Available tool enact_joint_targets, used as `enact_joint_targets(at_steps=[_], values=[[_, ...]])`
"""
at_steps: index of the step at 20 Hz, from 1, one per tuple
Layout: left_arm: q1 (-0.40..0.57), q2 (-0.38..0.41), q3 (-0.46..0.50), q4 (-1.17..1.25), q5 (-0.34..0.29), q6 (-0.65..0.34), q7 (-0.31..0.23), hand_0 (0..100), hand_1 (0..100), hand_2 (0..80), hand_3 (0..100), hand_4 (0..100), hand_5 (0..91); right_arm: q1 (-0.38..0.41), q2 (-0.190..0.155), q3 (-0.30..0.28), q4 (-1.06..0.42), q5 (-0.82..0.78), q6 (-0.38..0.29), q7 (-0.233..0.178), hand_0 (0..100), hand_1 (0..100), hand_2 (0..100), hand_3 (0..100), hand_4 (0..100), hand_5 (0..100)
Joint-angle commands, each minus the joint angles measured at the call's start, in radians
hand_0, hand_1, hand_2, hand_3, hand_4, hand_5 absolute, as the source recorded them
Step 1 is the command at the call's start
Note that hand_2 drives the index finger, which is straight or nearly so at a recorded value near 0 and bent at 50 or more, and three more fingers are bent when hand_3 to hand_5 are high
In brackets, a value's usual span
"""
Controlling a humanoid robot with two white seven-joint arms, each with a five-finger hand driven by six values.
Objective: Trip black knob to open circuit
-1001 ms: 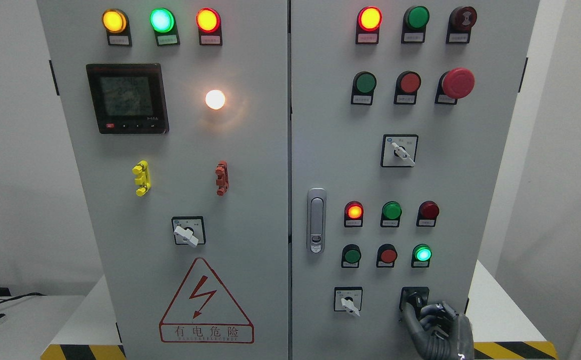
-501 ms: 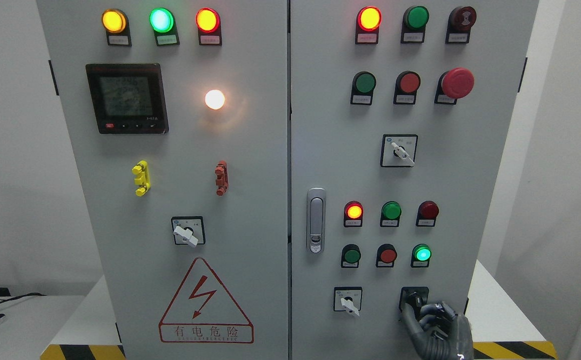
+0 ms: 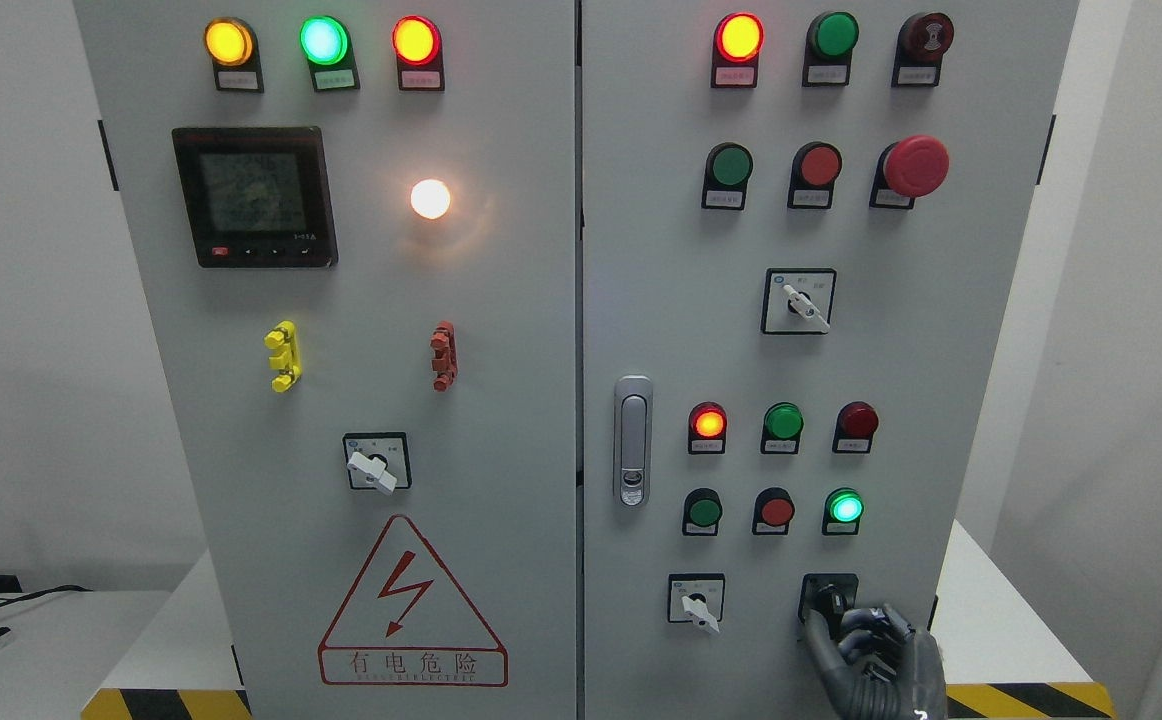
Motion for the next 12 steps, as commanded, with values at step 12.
enact_joint_targets(at_steps=[12], values=[[0.000,0.000,0.000,0.001,-0.031,0.000,0.000,12,39,0.0,0,0,0.0,0.016,-0.008,0.028,0.000,0.046,-0.017,-0.001,30,86,42,82,82,96]])
